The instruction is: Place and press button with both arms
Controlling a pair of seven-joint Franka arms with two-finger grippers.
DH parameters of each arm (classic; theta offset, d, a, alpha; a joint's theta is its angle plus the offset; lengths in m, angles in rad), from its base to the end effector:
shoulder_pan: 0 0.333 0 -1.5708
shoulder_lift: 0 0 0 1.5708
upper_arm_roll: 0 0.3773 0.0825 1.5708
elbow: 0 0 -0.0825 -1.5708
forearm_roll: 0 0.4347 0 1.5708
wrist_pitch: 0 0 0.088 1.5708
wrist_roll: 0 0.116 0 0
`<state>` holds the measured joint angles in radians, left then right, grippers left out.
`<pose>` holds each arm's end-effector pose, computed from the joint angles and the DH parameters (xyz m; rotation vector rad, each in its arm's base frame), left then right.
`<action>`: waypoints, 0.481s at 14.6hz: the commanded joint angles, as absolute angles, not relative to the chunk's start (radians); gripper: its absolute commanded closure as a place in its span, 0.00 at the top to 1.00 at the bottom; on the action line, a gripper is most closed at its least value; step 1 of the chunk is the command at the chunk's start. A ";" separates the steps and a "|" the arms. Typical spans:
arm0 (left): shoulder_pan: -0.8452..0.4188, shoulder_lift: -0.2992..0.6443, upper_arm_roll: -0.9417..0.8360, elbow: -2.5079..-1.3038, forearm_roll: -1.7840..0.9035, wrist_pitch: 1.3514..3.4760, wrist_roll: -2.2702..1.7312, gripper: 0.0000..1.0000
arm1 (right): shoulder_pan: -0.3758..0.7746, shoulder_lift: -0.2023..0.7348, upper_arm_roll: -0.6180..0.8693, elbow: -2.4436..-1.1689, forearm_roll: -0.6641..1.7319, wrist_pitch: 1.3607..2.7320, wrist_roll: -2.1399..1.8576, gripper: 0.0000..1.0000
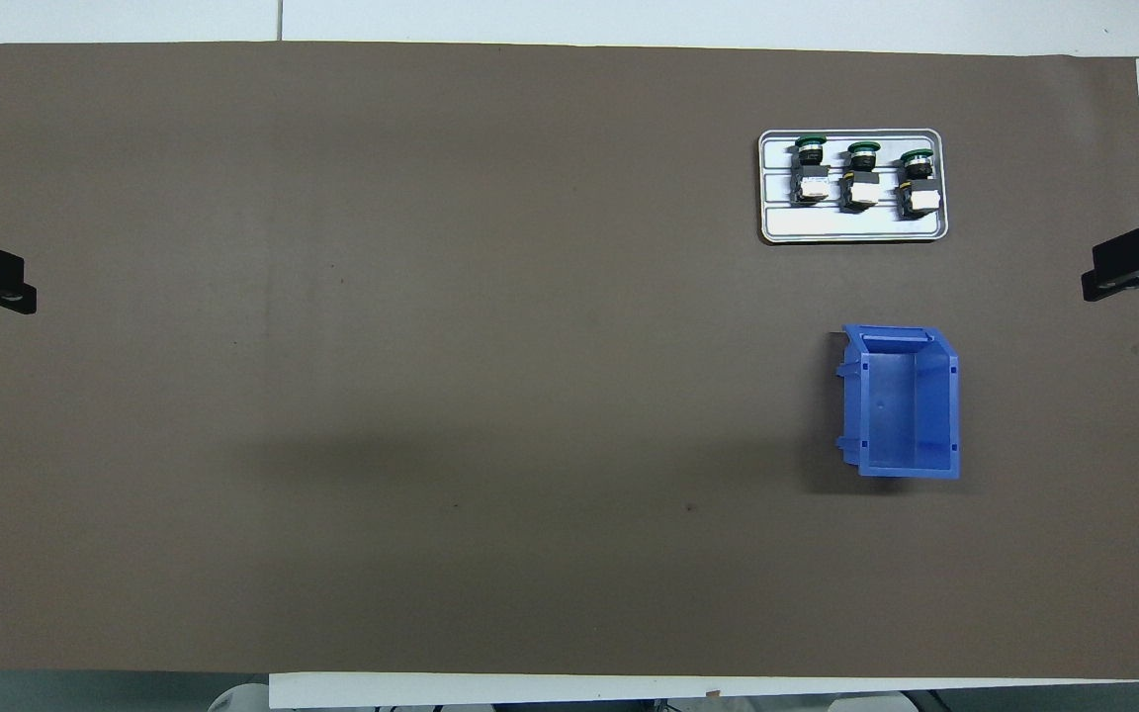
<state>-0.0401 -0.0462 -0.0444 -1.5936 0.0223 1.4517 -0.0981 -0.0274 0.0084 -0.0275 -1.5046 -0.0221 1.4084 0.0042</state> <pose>0.5723 -0.0464 0.6825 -3.1052 -0.0238 0.1447 0.5892 -0.0351 0.6925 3.1163 -0.0959 -0.1640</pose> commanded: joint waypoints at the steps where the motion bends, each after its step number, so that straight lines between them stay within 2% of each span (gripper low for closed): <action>1: -0.038 -0.064 -0.041 -1.611 0.035 1.454 -0.094 1.00 | -0.028 0.005 -0.029 -1.508 -0.023 1.413 -0.017 0.99; 7: -0.037 -0.064 -0.041 -1.611 0.035 1.456 -0.098 1.00 | -0.015 -0.018 -0.025 -1.548 -0.021 1.414 -0.025 0.99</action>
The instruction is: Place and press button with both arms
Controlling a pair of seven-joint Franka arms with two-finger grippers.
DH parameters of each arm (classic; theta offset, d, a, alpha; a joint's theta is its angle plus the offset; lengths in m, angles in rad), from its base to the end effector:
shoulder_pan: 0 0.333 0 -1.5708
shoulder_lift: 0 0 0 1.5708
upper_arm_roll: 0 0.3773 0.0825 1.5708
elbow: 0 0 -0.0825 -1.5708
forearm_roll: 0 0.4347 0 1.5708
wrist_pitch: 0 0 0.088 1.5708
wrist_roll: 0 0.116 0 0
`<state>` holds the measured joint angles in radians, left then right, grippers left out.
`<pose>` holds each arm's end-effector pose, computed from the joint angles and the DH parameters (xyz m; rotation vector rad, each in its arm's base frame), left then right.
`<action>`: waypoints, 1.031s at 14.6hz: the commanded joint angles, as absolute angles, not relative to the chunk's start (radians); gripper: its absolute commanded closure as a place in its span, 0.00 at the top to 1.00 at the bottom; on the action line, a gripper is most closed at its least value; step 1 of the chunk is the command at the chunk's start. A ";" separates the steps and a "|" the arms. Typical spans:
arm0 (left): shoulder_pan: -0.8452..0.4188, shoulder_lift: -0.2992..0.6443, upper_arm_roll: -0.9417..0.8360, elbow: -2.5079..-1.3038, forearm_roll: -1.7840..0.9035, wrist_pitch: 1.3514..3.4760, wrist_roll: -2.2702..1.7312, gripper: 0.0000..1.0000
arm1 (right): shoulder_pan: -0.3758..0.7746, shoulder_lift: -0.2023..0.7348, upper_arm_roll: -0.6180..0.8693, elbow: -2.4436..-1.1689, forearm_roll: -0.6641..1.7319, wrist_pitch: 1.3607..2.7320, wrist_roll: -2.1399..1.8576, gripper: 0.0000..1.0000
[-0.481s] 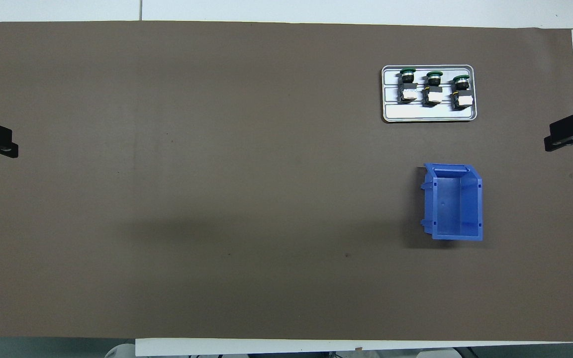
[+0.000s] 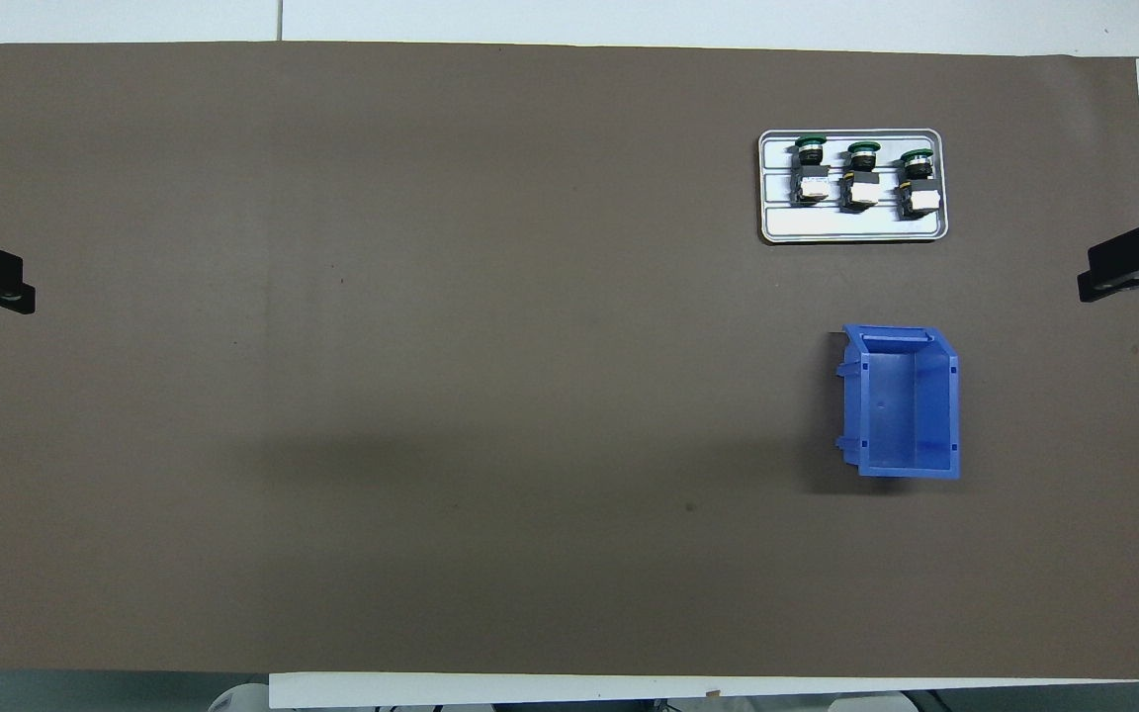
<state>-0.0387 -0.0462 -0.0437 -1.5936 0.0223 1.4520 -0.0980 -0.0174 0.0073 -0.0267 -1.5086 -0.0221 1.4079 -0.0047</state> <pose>0.5724 -0.0451 0.6825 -3.1054 -0.0269 0.1443 0.5891 -0.0288 0.6911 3.1168 -0.0652 -0.1693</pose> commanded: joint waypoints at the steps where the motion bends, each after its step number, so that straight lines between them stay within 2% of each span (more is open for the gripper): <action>1: -0.037 -0.064 -0.041 -1.609 0.035 1.456 -0.106 1.00 | -0.003 -0.020 -0.020 -1.551 -0.020 1.414 -0.025 0.99; 2: -0.038 -0.064 -0.041 -1.609 0.035 1.456 -0.106 1.00 | 0.006 -0.018 -0.017 -1.545 -0.002 1.416 -0.026 0.99; 5: -0.037 -0.064 -0.041 -1.609 0.035 1.454 -0.106 1.00 | 0.014 0.040 -0.018 -1.537 0.040 1.543 -0.020 0.99; 9: -0.037 -0.064 -0.041 -1.611 0.035 1.456 -0.104 1.00 | 0.084 0.219 -0.017 -1.534 0.041 1.777 0.001 0.99; 12: -0.038 -0.064 -0.043 -1.611 0.035 1.456 -0.098 1.00 | 0.084 0.348 0.000 -1.507 0.075 1.917 0.017 0.99; 15: -0.037 -0.064 -0.043 -1.611 0.035 1.457 -0.091 1.00 | 0.086 0.463 0.005 -1.489 0.092 2.046 0.017 0.88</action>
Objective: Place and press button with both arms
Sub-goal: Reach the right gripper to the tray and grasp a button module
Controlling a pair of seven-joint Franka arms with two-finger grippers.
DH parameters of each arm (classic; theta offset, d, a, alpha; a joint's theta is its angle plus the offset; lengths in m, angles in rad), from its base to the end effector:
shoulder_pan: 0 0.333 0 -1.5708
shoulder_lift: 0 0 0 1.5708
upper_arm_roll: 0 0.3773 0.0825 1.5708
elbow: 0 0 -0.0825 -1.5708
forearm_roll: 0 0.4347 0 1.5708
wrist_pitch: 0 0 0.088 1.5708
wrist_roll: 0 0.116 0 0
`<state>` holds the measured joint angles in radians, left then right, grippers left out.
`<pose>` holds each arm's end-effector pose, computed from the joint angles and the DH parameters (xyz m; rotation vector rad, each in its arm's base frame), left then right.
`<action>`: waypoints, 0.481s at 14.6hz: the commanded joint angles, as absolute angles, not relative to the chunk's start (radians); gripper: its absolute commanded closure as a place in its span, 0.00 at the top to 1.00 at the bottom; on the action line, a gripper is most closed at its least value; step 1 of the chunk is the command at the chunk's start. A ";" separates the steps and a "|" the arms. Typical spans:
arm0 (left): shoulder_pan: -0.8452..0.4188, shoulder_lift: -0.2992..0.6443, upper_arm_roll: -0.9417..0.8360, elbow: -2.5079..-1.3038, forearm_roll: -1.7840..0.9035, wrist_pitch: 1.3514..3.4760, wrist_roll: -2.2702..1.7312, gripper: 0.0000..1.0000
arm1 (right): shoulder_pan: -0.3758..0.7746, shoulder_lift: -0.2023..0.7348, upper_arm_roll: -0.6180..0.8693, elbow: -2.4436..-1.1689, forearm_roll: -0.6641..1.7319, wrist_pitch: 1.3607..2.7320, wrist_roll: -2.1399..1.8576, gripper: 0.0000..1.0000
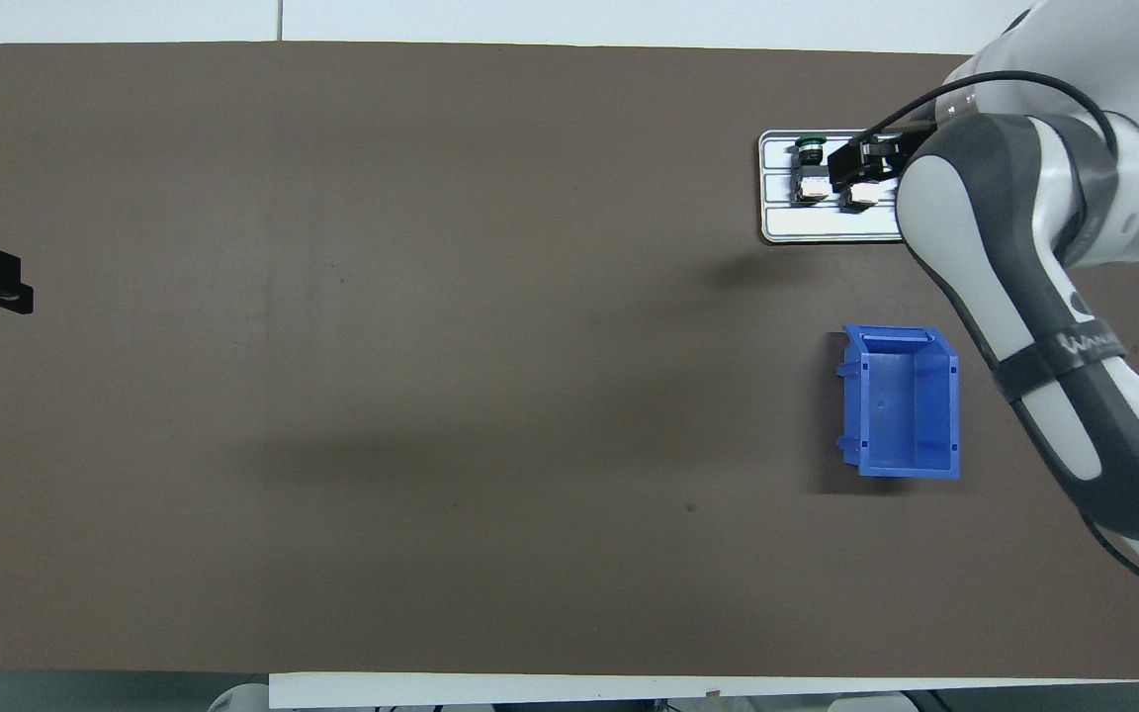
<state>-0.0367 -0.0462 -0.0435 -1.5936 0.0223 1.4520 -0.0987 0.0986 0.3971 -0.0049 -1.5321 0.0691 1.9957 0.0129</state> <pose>0.5725 -0.0439 0.6825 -3.1054 -0.0314 0.1444 0.7498 0.0758 0.4641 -3.0735 -0.0843 -0.0971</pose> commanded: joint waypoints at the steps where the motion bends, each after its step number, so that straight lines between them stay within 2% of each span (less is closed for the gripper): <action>1: -0.037 -0.064 -0.043 -1.611 0.035 1.457 -0.091 1.00 | 0.089 0.494 0.006 -1.491 0.089 2.095 0.015 0.85; 4: -0.037 -0.066 -0.041 -1.612 0.035 1.459 -0.094 1.00 | 0.104 0.569 0.006 -1.488 0.080 2.186 0.008 0.80; 7: -0.037 -0.064 -0.043 -1.612 0.035 1.457 -0.092 1.00 | 0.114 0.589 0.006 -1.491 0.068 2.220 -0.021 0.80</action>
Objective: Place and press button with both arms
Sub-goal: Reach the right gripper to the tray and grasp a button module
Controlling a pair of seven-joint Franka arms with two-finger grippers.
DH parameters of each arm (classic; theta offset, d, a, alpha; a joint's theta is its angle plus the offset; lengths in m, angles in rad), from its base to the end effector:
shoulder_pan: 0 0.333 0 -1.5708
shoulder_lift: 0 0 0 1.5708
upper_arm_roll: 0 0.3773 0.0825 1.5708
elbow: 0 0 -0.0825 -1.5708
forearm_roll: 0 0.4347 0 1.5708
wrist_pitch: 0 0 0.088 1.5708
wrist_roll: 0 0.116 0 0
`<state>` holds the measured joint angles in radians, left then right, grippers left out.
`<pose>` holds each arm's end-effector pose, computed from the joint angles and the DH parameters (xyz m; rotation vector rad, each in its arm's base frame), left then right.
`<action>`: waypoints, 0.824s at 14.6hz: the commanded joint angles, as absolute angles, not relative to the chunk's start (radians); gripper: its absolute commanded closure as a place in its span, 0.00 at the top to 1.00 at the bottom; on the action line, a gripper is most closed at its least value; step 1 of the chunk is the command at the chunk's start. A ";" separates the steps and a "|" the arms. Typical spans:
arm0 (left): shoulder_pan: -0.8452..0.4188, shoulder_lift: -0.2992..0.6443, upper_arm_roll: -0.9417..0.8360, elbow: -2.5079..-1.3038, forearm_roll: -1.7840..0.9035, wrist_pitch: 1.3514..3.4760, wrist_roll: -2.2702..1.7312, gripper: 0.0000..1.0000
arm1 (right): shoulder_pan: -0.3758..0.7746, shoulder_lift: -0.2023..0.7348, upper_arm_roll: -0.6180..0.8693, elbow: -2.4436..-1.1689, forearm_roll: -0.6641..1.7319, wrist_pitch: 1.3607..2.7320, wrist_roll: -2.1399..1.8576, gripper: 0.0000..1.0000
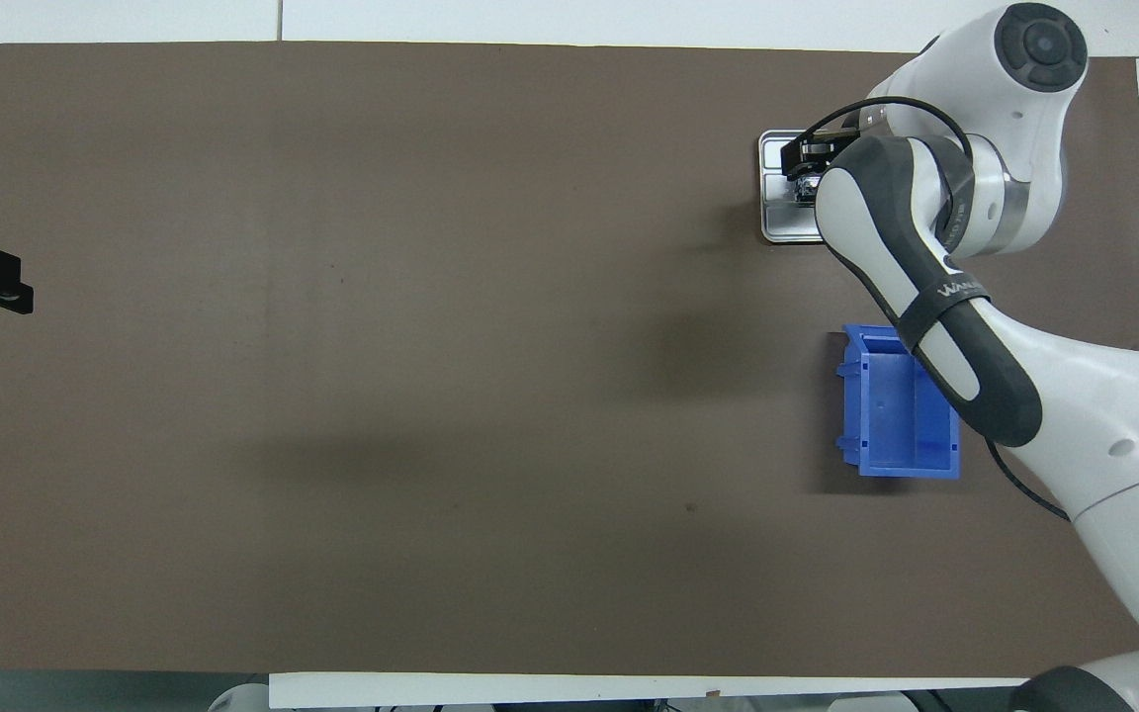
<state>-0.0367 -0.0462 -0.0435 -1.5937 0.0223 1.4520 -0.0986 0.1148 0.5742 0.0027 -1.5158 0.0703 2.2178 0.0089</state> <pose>0.5725 -0.0439 0.6825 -3.1054 -0.0313 0.1445 0.7889 0.0955 0.3572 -3.0658 -0.1062 -0.1900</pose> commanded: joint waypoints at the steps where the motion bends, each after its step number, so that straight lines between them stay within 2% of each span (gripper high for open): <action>1: -0.037 -0.066 -0.043 -1.612 0.035 1.459 -0.092 1.00 | 0.114 0.597 0.006 -1.496 0.067 2.242 -0.026 0.80; 4: -0.037 -0.064 -0.043 -1.612 0.035 1.457 -0.094 1.00 | 0.114 0.623 0.006 -1.497 0.063 2.275 -0.049 0.80; 12: -0.041 -0.066 -0.043 -1.618 0.034 1.459 -0.097 1.00 | 0.107 0.623 0.005 -1.506 0.048 2.283 -0.098 0.80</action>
